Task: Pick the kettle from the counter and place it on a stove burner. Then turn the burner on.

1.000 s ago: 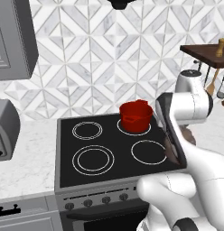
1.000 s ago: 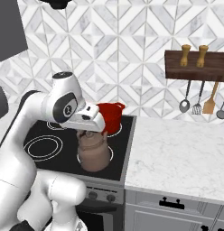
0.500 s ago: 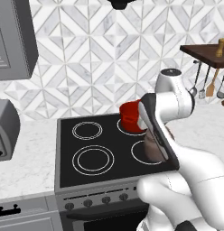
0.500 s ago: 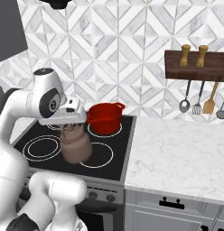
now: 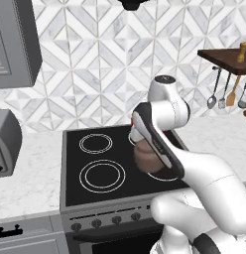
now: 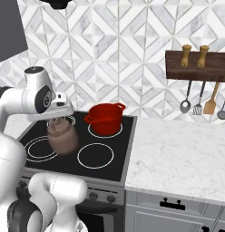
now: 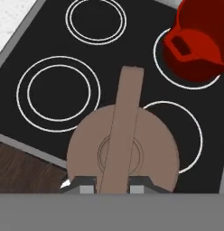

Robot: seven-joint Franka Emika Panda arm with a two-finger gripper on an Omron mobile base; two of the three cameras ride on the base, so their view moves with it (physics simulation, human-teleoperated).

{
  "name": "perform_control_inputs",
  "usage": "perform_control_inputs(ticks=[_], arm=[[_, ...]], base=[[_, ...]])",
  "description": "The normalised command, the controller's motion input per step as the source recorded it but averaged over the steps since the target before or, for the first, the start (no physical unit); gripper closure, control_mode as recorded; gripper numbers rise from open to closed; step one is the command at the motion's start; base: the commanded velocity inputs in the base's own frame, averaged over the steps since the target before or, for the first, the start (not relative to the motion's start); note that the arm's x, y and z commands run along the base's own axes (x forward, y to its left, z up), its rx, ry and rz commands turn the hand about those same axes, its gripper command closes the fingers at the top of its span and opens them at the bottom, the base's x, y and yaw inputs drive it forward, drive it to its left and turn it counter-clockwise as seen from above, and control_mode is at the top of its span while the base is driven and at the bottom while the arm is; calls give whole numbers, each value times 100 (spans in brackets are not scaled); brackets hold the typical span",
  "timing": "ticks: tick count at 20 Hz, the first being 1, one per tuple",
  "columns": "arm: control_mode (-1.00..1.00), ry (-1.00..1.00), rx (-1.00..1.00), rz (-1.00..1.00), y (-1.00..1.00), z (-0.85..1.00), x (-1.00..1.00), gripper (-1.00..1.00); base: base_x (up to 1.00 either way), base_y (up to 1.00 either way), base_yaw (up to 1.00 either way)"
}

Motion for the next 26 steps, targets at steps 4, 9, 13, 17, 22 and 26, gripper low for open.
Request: perform_control_inputs(ticks=[4,9,13,17,22,26], arm=[[-100,0,6,18,56,-9,61,100],[-100,9,2,17,59,-33,43,100],[-100,6,0,17,63,-38,17,100],[-100,3,0,15,56,-28,7,100],[-100,7,0,10,31,-23,12,100],[-100,11,0,4,8,-25,1,100]], base=[[0,0,0],[0,0,0],[0,0,0],[0,0,0],[0,0,0],[0,0,0]])
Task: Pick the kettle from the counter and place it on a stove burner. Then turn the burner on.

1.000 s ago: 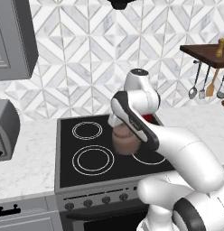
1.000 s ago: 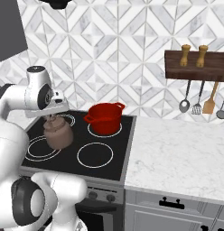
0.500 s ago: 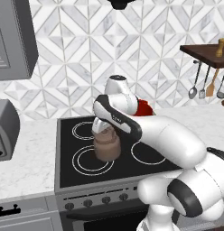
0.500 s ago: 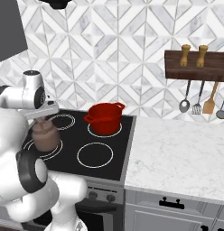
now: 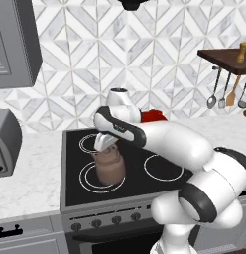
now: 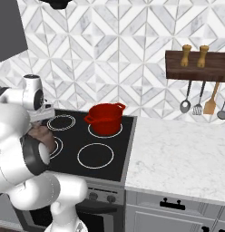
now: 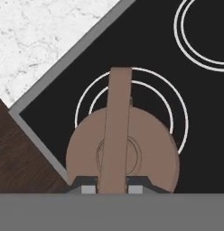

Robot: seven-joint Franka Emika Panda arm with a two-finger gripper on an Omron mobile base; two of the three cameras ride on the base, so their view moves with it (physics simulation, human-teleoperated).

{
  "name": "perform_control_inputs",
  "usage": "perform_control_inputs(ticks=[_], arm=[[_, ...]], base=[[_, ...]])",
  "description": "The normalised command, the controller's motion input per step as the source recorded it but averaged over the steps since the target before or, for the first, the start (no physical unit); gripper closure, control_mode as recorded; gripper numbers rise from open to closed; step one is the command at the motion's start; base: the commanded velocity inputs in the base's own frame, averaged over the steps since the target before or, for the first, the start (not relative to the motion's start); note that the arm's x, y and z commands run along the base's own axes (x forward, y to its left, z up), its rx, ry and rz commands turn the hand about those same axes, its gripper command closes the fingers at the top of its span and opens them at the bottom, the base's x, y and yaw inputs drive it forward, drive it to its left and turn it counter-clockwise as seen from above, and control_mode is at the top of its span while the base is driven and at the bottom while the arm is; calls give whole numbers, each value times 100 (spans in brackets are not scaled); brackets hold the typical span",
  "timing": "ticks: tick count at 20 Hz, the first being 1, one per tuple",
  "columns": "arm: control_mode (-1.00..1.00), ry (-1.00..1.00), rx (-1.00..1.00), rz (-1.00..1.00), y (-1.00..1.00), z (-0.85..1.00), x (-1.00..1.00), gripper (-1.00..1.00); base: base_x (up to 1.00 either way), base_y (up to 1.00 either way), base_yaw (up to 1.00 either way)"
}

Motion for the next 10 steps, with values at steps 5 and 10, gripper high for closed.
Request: perform_control_inputs(ticks=[5,10], arm=[[-100,7,0,4,16,-52,5,100],[-100,3,0,3,12,-37,0,100]], base=[[0,0,0],[0,0,0]])
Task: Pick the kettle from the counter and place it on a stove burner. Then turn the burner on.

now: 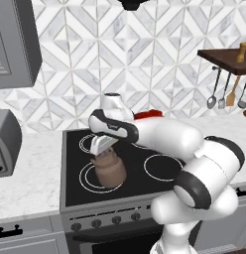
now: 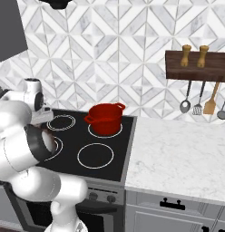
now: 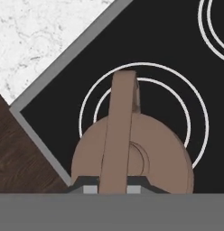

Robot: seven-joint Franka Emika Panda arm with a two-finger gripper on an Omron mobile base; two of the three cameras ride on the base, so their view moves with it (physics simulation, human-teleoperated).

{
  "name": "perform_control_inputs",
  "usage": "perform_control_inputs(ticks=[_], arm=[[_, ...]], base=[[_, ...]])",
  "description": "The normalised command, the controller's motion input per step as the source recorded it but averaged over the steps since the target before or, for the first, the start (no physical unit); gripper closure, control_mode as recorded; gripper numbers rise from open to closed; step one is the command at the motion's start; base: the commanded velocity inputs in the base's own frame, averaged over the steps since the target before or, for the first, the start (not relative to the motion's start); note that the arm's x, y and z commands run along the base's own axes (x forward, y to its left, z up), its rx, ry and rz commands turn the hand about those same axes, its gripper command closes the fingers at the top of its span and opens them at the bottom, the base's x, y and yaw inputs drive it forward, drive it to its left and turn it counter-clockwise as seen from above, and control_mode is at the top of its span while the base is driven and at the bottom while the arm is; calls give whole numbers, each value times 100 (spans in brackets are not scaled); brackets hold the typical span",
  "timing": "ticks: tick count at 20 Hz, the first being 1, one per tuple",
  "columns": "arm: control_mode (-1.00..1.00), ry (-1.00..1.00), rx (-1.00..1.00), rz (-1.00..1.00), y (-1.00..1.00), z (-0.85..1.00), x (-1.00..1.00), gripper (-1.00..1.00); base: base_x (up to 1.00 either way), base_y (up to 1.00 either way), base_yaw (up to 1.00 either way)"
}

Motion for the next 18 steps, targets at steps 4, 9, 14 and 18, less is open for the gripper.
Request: perform_control_inputs(ticks=[4,9,14,18], arm=[[-100,0,0,1,12,8,0,100],[-100,-1,3,0,10,3,10,100],[-100,-8,3,0,0,-3,21,100],[-100,-12,5,0,0,-13,20,100]], base=[[0,0,0],[0,0,0],[0,0,0],[0,0,0]])
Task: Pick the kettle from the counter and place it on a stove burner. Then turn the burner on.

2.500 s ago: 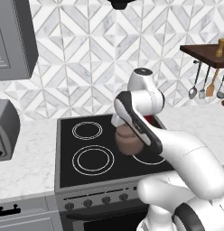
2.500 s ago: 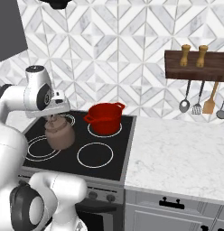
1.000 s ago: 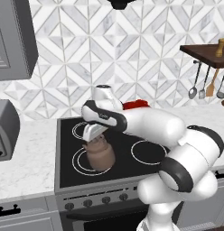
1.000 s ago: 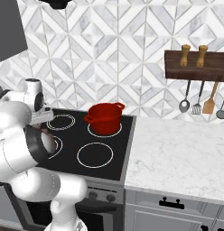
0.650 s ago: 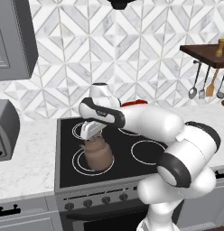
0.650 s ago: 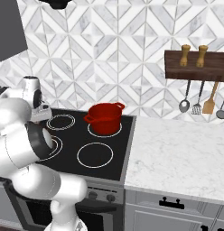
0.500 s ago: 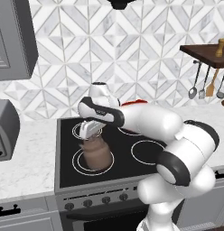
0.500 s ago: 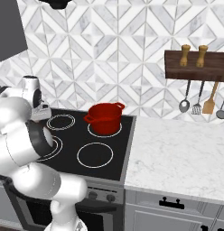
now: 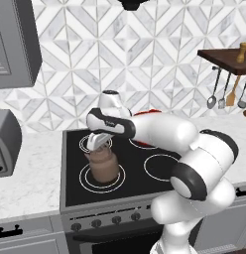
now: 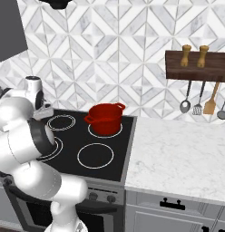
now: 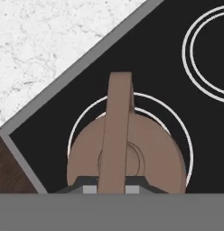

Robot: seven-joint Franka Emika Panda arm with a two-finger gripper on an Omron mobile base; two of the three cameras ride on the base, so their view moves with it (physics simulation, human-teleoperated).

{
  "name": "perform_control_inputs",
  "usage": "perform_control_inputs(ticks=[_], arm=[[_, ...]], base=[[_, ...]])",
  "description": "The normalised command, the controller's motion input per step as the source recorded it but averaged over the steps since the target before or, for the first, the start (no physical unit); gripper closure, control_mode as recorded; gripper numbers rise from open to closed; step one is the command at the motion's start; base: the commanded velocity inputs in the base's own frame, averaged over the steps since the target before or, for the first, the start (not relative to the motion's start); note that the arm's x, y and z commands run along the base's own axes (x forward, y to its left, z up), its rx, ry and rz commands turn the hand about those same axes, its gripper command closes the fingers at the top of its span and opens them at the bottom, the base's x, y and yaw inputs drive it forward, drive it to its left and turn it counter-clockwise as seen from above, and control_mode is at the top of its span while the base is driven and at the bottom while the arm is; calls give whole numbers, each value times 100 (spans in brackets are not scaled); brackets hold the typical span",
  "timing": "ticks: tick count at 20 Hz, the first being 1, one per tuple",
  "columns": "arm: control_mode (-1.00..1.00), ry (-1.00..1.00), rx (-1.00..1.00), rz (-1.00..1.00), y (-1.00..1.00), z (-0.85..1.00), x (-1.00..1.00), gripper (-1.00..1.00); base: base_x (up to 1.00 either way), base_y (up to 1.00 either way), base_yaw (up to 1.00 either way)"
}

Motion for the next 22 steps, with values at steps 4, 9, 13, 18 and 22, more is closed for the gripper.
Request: perform_control_inputs(ticks=[4,9,13,18,22], arm=[[-100,0,5,0,0,-22,1,100],[-100,7,0,0,0,-16,-1,100],[-100,2,0,0,0,-3,0,100],[-100,0,0,0,0,0,0,-100],[-100,0,0,0,0,0,0,-100]], base=[[0,0,0],[0,0,0],[0,0,0],[0,0,0],[0,0,0]])
